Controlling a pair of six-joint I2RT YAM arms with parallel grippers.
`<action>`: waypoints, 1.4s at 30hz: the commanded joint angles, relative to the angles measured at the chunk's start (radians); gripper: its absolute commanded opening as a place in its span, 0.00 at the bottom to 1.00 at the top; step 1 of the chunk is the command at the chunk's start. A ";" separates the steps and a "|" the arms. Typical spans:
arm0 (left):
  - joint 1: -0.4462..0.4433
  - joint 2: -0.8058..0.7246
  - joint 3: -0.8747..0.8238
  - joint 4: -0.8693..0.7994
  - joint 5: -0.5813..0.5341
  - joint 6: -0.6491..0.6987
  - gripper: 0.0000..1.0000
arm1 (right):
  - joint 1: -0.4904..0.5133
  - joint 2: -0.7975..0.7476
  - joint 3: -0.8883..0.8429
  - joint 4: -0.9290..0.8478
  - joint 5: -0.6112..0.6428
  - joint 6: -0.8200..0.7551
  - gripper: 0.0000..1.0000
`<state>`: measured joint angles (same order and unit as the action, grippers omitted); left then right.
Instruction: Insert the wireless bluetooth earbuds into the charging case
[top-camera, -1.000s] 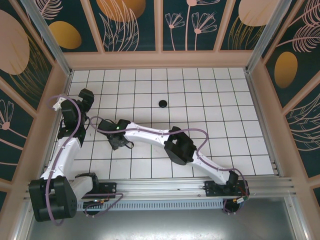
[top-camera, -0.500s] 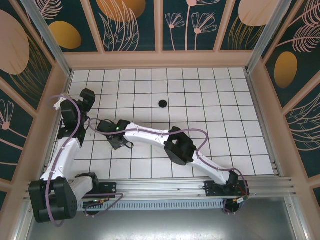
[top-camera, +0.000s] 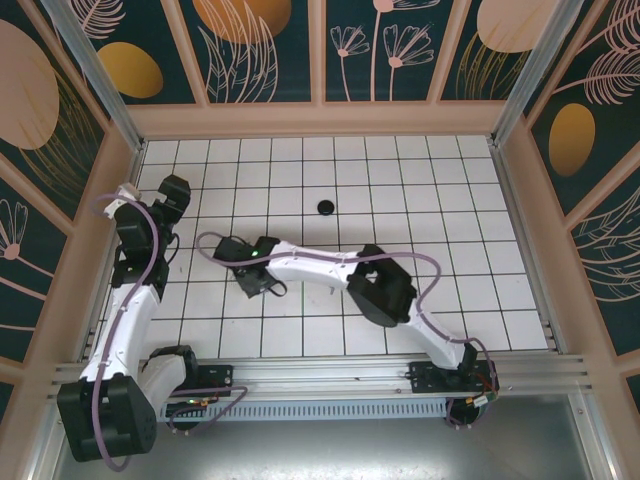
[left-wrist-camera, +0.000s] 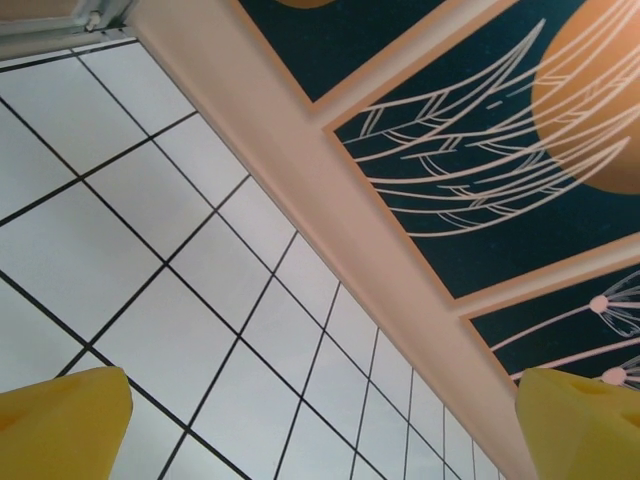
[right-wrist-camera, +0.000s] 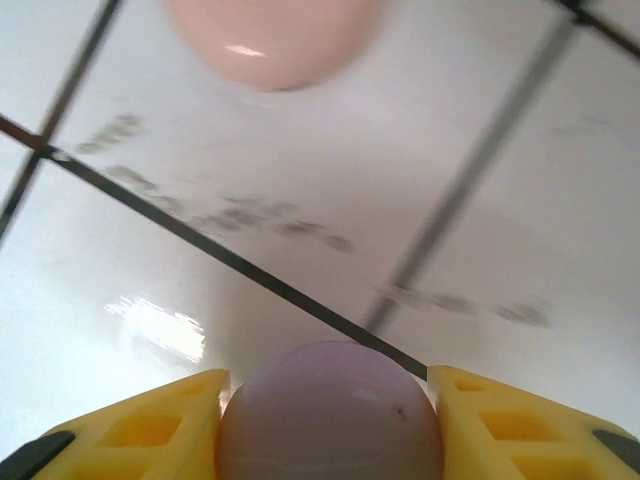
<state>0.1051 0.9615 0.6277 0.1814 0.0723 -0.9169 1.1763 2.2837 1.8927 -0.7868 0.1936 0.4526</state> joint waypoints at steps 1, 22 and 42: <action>0.007 -0.042 -0.046 0.063 0.076 0.048 0.96 | -0.058 -0.193 -0.112 0.090 0.042 0.068 0.33; -0.284 0.269 -0.190 0.661 0.425 0.115 0.94 | -0.490 -0.563 -0.424 0.381 -0.136 0.361 0.33; -0.582 0.658 -0.110 1.138 0.445 0.134 0.78 | -0.459 -0.635 -0.538 0.490 -0.124 0.817 0.29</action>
<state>-0.4557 1.5833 0.4763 1.1824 0.4984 -0.7872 0.6949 1.6970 1.3506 -0.3145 0.0326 1.2018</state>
